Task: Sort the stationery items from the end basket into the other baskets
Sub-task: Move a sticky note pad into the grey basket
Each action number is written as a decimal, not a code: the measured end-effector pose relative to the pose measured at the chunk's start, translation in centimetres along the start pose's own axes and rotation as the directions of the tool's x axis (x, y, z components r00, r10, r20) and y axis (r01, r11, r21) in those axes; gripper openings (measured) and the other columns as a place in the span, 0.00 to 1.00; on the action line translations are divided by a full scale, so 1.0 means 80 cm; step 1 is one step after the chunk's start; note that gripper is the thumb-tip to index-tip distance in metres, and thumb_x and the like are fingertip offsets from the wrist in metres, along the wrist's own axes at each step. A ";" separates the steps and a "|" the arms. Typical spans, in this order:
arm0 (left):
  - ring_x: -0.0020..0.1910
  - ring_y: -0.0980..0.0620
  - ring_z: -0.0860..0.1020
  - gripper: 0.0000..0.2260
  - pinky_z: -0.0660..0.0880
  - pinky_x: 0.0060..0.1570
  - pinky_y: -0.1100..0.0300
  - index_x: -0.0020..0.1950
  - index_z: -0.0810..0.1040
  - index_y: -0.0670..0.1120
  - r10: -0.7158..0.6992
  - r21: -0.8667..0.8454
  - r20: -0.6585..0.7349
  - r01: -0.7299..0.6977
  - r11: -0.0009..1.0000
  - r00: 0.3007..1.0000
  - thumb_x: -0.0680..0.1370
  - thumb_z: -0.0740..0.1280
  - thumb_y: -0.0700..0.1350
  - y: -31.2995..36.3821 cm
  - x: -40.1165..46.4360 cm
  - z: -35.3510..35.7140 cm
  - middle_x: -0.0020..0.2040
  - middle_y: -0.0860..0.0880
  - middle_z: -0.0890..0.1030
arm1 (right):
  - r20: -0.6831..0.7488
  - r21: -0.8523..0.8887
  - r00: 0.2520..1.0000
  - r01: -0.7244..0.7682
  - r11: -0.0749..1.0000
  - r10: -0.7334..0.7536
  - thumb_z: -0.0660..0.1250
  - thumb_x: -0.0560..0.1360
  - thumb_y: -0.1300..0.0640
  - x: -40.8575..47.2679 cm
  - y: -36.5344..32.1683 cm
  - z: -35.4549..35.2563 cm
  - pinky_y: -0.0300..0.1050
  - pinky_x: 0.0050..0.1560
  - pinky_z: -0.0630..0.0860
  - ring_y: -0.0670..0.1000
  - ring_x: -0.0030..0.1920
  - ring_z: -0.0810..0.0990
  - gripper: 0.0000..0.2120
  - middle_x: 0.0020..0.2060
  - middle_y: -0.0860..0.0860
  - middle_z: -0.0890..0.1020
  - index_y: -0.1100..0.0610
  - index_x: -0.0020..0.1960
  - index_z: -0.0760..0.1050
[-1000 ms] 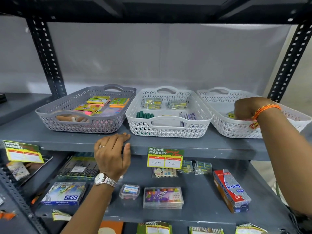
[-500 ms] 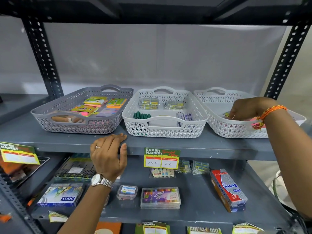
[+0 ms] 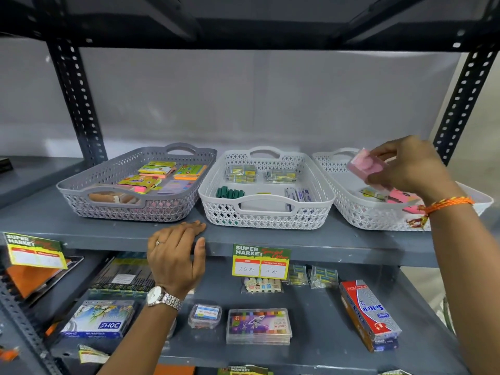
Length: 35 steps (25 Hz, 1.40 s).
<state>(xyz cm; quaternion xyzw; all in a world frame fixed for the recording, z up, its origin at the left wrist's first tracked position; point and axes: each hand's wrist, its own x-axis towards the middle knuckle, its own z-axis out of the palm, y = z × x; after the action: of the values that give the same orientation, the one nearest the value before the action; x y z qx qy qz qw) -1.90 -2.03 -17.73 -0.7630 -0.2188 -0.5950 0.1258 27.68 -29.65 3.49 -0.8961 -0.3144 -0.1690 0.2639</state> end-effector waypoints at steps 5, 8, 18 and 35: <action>0.50 0.50 0.80 0.18 0.72 0.50 0.50 0.53 0.84 0.49 0.055 -0.028 0.008 -0.054 0.998 0.998 0.83 0.56 0.53 -0.004 0.001 -0.003 0.51 0.51 0.87 | -0.328 0.150 0.920 0.277 0.949 -0.217 0.80 0.58 0.61 -0.035 -0.034 -0.008 0.50 0.51 0.80 0.56 0.46 0.85 0.26 0.48 0.57 0.88 0.57 0.56 0.84; 0.50 0.49 0.83 0.17 0.72 0.51 0.50 0.54 0.85 0.48 0.084 -0.045 0.021 -0.083 0.996 0.996 0.83 0.57 0.52 -0.009 0.000 -0.004 0.52 0.51 0.87 | -0.415 0.173 0.877 0.336 0.926 -0.241 0.80 0.59 0.61 -0.054 -0.058 -0.006 0.46 0.51 0.77 0.56 0.47 0.84 0.26 0.49 0.56 0.87 0.57 0.57 0.84; 0.55 0.48 0.82 0.12 0.72 0.59 0.51 0.56 0.84 0.45 0.132 -0.063 0.036 -0.130 0.990 0.991 0.81 0.63 0.47 -0.047 -0.010 -0.026 0.56 0.48 0.85 | -0.386 0.273 0.855 0.464 0.843 -0.346 0.80 0.60 0.55 -0.088 -0.140 0.029 0.48 0.50 0.80 0.51 0.47 0.82 0.27 0.50 0.50 0.87 0.55 0.59 0.83; 0.62 0.48 0.79 0.14 0.71 0.72 0.53 0.62 0.82 0.42 0.045 -0.122 0.020 -0.042 0.992 0.999 0.83 0.61 0.44 -0.144 -0.013 -0.063 0.58 0.44 0.84 | 0.485 0.349 0.681 0.424 0.836 -0.548 0.80 0.64 0.55 -0.033 -0.416 0.165 0.51 0.40 0.83 0.49 0.30 0.78 0.14 0.21 0.42 0.80 0.62 0.45 0.86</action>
<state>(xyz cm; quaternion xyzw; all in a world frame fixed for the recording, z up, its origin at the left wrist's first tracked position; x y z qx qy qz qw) -12.00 5.54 -18.19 -0.7806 -0.1668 -0.5957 0.0894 5.82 -1.20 3.80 -0.7550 -0.6215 0.0747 0.1955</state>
